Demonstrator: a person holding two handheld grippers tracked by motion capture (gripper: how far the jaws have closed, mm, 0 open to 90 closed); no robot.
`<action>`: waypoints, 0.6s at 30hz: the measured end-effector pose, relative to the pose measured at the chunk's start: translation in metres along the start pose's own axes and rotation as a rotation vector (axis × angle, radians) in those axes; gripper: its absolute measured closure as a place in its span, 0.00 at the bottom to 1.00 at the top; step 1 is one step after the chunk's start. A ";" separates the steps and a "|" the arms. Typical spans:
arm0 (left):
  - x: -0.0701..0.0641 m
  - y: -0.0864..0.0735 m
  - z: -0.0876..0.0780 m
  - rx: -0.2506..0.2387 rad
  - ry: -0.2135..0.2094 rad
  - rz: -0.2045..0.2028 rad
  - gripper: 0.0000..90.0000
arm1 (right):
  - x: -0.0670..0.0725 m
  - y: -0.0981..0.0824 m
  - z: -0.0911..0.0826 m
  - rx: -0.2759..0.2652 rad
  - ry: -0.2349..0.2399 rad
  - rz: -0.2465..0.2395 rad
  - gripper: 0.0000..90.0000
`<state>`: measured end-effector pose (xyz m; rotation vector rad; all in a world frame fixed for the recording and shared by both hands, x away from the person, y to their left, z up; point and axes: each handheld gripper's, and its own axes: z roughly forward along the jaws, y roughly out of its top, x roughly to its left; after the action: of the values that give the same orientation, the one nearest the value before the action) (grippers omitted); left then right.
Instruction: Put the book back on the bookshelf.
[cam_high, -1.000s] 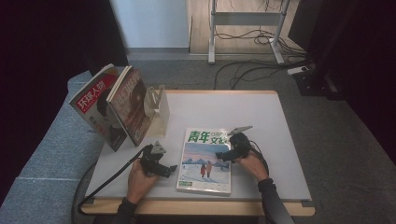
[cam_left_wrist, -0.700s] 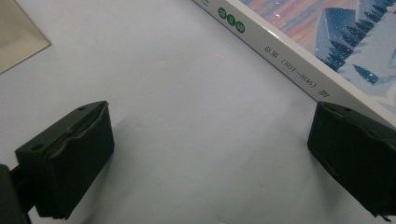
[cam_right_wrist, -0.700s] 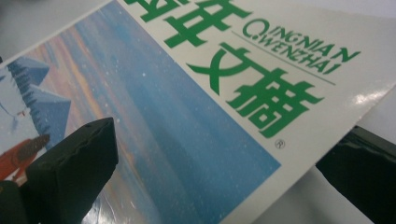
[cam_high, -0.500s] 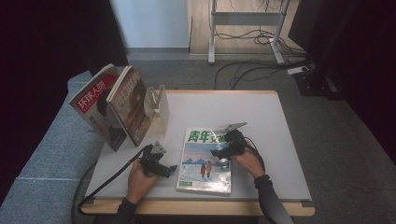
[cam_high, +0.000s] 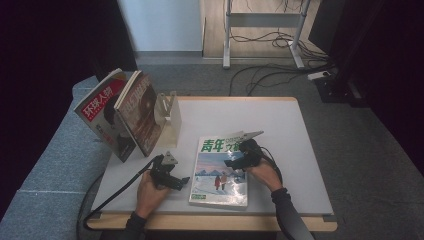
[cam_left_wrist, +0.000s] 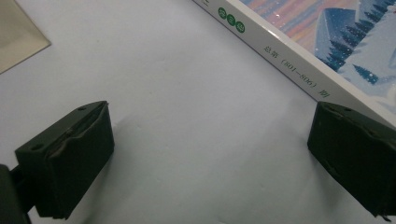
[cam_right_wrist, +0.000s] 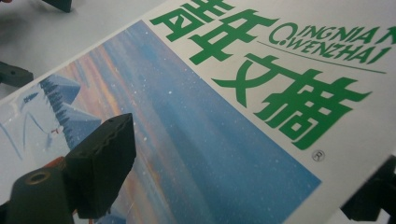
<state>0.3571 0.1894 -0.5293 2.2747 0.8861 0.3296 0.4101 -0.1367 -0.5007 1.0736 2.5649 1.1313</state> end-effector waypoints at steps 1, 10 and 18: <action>0.000 0.000 0.000 0.000 0.000 0.000 0.00 | 0.000 0.001 0.000 -0.001 0.000 0.001 0.14; 0.000 0.000 0.000 0.001 0.000 -0.001 0.00 | 0.001 0.006 -0.008 -0.004 -0.039 0.005 0.49; 0.000 0.000 0.000 0.003 -0.002 -0.001 0.00 | 0.012 0.018 -0.027 -0.047 -0.063 -0.013 0.88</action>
<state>0.3572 0.1894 -0.5292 2.2769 0.8880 0.3256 0.4008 -0.1369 -0.4671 1.0627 2.4815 1.1298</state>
